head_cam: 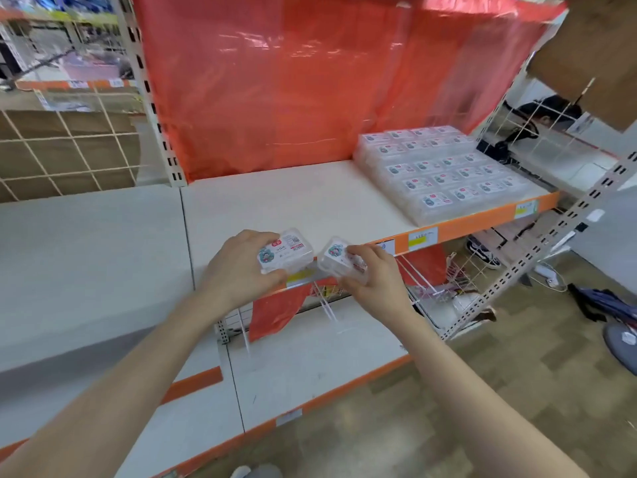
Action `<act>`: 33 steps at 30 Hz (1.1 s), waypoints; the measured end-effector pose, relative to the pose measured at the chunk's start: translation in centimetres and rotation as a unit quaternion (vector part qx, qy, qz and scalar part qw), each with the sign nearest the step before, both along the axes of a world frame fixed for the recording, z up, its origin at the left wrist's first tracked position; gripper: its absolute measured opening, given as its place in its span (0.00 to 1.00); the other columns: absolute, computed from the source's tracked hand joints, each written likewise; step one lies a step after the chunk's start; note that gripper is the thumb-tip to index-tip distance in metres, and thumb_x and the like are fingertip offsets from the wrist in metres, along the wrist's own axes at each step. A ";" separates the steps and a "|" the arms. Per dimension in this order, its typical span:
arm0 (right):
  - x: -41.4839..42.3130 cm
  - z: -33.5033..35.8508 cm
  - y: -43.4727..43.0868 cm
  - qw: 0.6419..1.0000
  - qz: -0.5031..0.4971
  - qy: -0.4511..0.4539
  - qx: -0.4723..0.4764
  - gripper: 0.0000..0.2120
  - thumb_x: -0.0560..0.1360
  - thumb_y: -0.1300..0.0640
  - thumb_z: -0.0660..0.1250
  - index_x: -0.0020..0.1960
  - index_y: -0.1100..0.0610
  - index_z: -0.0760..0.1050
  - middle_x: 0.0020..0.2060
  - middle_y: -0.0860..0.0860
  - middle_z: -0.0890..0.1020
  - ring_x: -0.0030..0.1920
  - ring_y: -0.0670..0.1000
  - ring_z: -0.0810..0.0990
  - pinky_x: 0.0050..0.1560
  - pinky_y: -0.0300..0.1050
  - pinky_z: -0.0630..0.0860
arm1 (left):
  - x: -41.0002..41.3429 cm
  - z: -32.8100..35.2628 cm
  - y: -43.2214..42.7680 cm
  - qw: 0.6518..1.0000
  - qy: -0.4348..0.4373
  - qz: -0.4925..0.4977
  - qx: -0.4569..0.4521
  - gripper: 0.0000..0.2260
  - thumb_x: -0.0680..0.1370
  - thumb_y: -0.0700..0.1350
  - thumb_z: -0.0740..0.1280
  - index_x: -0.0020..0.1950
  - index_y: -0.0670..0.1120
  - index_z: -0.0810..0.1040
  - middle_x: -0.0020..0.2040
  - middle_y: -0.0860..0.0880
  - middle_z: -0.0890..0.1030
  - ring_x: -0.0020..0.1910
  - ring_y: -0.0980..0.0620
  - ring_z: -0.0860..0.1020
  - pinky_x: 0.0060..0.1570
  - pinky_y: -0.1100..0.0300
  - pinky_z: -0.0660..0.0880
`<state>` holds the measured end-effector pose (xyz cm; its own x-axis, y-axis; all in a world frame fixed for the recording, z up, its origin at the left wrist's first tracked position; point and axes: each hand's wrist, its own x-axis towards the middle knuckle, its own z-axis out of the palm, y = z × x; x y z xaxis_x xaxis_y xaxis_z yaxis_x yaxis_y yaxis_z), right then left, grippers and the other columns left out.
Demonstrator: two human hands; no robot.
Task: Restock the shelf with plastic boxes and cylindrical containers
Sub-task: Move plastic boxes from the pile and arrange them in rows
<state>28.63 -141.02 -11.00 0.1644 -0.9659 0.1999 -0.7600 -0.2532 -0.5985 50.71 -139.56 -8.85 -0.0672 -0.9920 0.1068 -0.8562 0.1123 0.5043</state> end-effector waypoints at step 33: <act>-20.9 3.4 -28.4 0.998 0.007 0.017 -0.058 0.23 0.70 0.65 0.68 0.64 0.58 0.72 0.60 0.56 0.72 0.62 0.57 0.67 0.57 0.39 0.58 | -21.6 1.4 -26.4 0.996 0.043 -0.052 -0.056 0.25 0.71 0.49 0.71 0.67 0.48 0.71 0.65 0.51 0.72 0.65 0.50 0.68 0.64 0.60 0.63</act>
